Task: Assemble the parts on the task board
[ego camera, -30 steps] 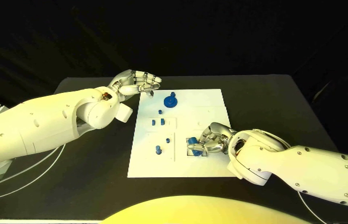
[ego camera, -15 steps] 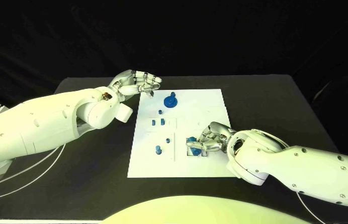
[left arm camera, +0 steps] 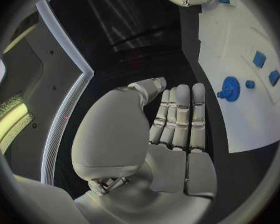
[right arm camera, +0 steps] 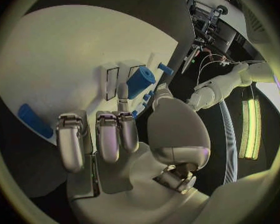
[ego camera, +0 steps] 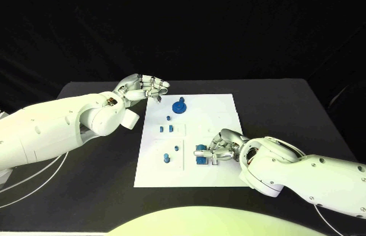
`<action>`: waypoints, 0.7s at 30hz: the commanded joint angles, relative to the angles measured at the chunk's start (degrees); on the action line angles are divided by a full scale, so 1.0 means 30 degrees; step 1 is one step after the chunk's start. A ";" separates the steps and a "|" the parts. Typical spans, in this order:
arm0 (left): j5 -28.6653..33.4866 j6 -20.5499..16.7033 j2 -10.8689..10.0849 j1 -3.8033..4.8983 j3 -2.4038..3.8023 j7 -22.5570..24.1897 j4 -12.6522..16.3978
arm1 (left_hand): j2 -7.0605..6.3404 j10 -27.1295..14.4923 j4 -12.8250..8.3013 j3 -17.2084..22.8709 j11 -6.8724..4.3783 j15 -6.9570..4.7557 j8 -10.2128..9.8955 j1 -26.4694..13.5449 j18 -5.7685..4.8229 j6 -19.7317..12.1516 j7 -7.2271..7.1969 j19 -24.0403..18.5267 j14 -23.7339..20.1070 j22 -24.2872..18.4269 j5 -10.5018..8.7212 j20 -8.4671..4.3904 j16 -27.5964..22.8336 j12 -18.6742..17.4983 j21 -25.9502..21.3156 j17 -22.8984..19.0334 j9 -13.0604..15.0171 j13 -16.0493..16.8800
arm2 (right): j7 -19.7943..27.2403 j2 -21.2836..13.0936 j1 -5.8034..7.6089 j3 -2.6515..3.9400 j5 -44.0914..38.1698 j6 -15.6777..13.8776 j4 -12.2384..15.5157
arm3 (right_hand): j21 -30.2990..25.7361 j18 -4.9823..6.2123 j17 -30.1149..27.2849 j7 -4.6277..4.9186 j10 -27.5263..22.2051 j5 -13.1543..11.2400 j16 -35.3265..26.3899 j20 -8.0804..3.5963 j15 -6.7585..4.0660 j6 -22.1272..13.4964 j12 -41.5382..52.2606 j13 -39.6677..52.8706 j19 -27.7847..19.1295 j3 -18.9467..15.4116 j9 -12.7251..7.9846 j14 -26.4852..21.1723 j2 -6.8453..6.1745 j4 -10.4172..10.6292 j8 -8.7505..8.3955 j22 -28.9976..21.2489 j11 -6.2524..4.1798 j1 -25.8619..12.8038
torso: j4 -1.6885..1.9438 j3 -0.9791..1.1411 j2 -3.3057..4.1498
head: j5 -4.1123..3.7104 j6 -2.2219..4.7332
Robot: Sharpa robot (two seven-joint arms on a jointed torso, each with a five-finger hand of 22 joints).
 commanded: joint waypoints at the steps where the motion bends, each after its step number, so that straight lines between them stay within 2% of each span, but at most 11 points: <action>1: 0.0115 0.0262 -0.0001 0.0011 0.0012 0.0067 0.0061 | -0.0042 -0.0188 0.0035 -0.0002 -0.0008 0.0019 0.0088 -0.0168 0.0258 -0.0148 0.0011 0.0029 -0.0134 -0.0027 0.0084 0.0131 0.0089 0.0063 -0.0110 0.0032 0.0026 0.0027 | 0.1739 -0.0261 -0.0026 -0.0007 -0.0354 -0.0091 0.0260 | 0.0083 -0.0268 0.5015 -0.0045 0.1696 -0.0071 0.0058 -0.0130 -0.0096 0.0019 0.0168 0.4637 0.2066 0.0251 0.0082 0.1992 0.0412 -0.0025 0.0267 0.5032 -0.0065 0.0975 | 0.0000 0.0006 -0.0015 | 0.0034 0.0012; 3: 0.0115 0.0254 -0.0019 0.0011 0.0012 0.0061 0.0063 | -0.0036 -0.0199 0.0018 0.0016 -0.0011 0.0015 0.0091 -0.0146 0.0261 -0.0160 0.0008 0.0033 -0.0140 -0.0030 0.0086 0.0130 0.0089 0.0072 -0.0118 0.0033 0.0027 0.0027 | 0.2410 -0.0463 -0.0028 -0.0007 -0.0251 -0.0180 0.0431 | 0.0083 -0.0268 0.5025 -0.0087 0.1733 -0.0093 0.0062 -0.0159 -0.0132 0.0037 0.0241 0.4689 0.2066 0.0446 0.0129 0.1995 0.0607 -0.0065 0.0379 0.5032 -0.0105 0.1904 | -0.0006 0.0000 -0.0021 | 0.0049 0.0003; 4: 0.0114 0.0252 -0.0027 0.0011 0.0012 0.0057 0.0061 | -0.0036 -0.0199 0.0018 0.0016 -0.0011 0.0015 0.0091 -0.0146 0.0261 -0.0160 0.0008 0.0033 -0.0140 -0.0030 0.0086 0.0130 0.0089 0.0072 -0.0118 0.0033 0.0027 0.0027 | 0.2750 -0.0578 -0.0029 -0.0007 -0.0205 -0.0204 0.0528 | 0.0083 -0.0268 0.5025 -0.0120 0.1757 -0.0088 0.0062 -0.0182 -0.0159 0.0046 0.0286 0.4721 0.2066 0.0646 0.0155 0.1995 0.0573 -0.0079 0.0460 0.5032 -0.0134 0.2765 | -0.0010 -0.0001 -0.0016 | 0.0062 -0.0001; 6: 0.0114 0.0248 -0.0041 0.0011 0.0011 0.0053 0.0060 | -0.0036 -0.0199 0.0018 0.0016 -0.0011 0.0015 0.0091 -0.0146 0.0261 -0.0160 0.0008 0.0033 -0.0140 -0.0030 0.0086 0.0130 0.0089 0.0072 -0.0118 0.0033 0.0027 0.0027 | 0.3198 -0.0780 -0.0030 -0.0007 -0.0147 -0.0239 0.0707 | 0.0083 -0.0268 0.5025 -0.0154 0.1786 -0.0066 0.0062 -0.0207 -0.0183 0.0072 0.0343 0.4761 0.2066 0.1059 0.0161 0.1995 0.0405 -0.0067 0.0531 0.5032 -0.0165 0.3452 | -0.0018 0.0007 -0.0002 | 0.0066 -0.0004; 13: 0.0112 0.0232 -0.0077 0.0011 0.0010 0.0048 0.0068 | -0.0036 -0.0199 0.0018 0.0016 -0.0011 0.0015 0.0091 -0.0146 0.0261 -0.0160 0.0008 0.0033 -0.0140 -0.0030 0.0086 0.0130 0.0089 0.0072 -0.0118 0.0033 0.0027 0.0027 | 0.3673 -0.1208 -0.0034 -0.0006 -0.0165 -0.0033 0.0991 | 0.0083 -0.0268 0.5025 -0.0200 0.1833 -0.0075 0.0062 -0.0238 -0.0216 0.0134 0.0438 0.4822 0.2066 0.1518 0.0147 0.1995 0.0403 -0.0103 0.0597 0.5032 -0.0207 0.4084 | -0.0045 0.0008 -0.0003 | 0.0055 0.0011; 21: 0.0109 0.0275 -0.0080 0.0011 0.0010 0.0044 0.0085 | -0.0036 -0.0199 0.0018 0.0016 -0.0011 0.0015 0.0091 -0.0146 0.0261 -0.0160 0.0008 0.0033 -0.0140 -0.0030 0.0086 0.0130 0.0089 0.0072 -0.0118 0.0033 0.0027 0.0027 | 0.3064 -0.1028 -0.0037 -0.0006 -0.0356 0.0092 0.0522 | 0.0083 -0.0268 0.5025 -0.0231 0.1849 -0.0071 0.0062 -0.0269 -0.0245 0.0171 0.0469 0.4844 0.2066 0.2109 0.0082 0.1995 0.0569 -0.0105 0.0605 0.5032 -0.0240 0.4743 | 0.0036 0.0009 0.0012 | 0.0007 -0.0027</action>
